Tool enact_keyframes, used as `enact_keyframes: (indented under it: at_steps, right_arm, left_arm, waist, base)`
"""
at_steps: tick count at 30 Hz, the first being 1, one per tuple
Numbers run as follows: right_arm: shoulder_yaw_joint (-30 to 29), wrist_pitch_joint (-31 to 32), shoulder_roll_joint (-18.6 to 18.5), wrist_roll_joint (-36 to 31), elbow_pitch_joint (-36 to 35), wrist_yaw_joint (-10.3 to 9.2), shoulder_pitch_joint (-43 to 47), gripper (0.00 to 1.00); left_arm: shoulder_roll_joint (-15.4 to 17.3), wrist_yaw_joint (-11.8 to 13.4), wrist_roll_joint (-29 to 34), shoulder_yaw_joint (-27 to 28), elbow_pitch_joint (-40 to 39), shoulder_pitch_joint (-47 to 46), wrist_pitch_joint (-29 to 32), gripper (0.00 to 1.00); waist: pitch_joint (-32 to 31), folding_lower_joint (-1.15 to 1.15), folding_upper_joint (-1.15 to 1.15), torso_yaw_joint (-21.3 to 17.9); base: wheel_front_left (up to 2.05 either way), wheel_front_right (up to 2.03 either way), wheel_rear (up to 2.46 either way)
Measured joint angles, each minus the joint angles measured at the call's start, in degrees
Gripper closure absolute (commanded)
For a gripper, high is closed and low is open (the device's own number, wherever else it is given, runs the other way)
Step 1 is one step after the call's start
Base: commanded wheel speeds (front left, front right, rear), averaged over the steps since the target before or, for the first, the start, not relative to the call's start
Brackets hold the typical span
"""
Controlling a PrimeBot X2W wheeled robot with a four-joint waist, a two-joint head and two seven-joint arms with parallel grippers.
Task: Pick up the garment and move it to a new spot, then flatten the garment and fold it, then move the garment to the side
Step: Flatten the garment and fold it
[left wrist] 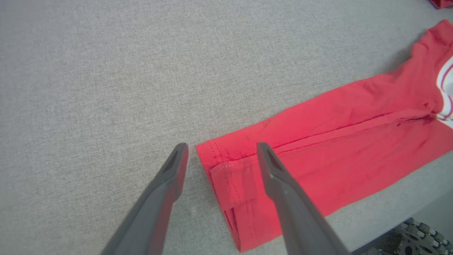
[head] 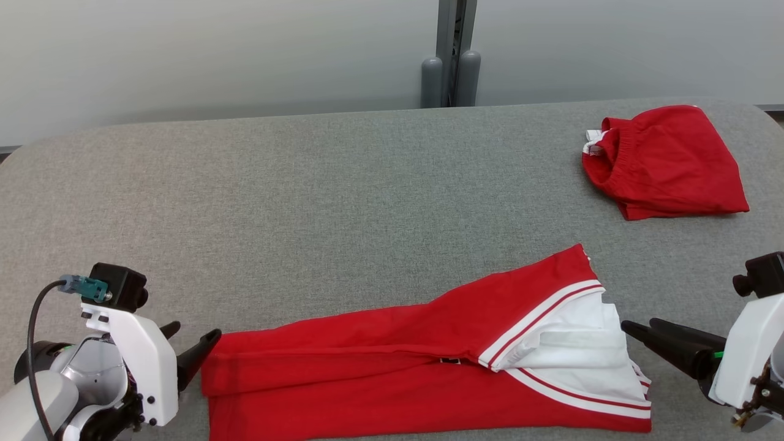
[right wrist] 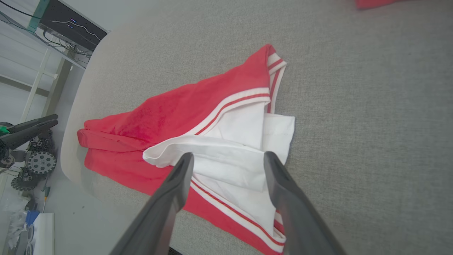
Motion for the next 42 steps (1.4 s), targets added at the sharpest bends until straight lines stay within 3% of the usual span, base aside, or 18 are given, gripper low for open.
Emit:
enact_keyframes:
  at_steps: [8, 12, 17, 33, 42]
  right_arm:
    - [-2.29, -5.47, 2.53, -3.83, 3.42, 0.0, 2.5, 0.0]
    - [-2.68, -5.11, 5.21, -5.84, 7.24, 0.0, 3.22, 0.0]
    - [-4.5, -4.11, 11.13, -9.46, 14.28, 0.0, 1.99, 0.0]
    - [-11.33, -0.67, 23.07, -15.62, 34.57, 0.01, -0.81, 0.0]
    - [-14.32, 3.43, 26.43, -14.84, 36.56, 0.0, -1.76, 0.0]
  left_arm:
    - [-2.78, 3.59, 1.09, 2.54, -1.8, 3.05, -8.95, 0.0]
    - [-4.71, 4.72, 1.36, 3.53, -1.91, 4.25, -13.14, 0.0]
    - [-7.73, 5.68, 1.9, 4.04, -1.38, 5.77, -17.93, 0.0]
    - [-11.23, 4.69, 0.37, 3.01, 0.63, 7.58, -19.53, 0.0]
    - [-11.47, 3.97, 0.11, 3.0, 1.88, 7.55, -19.54, 0.0]
  waist:
    - [0.11, 0.0, 0.0, -0.02]
    - [-0.07, 0.0, 0.0, 0.21]
    - [-0.7, 0.0, 0.0, 0.83]
    - [-1.81, 0.0, 0.0, 3.5]
    - [-1.21, 0.0, 0.0, 4.31]
  base:
    - [0.0, 0.0, 0.0]
    - [0.0, 0.0, 0.0]
    - [0.0, 0.0, 0.0]
    - [0.0, 0.0, 0.0]
    - [0.0, 0.0, 0.0]
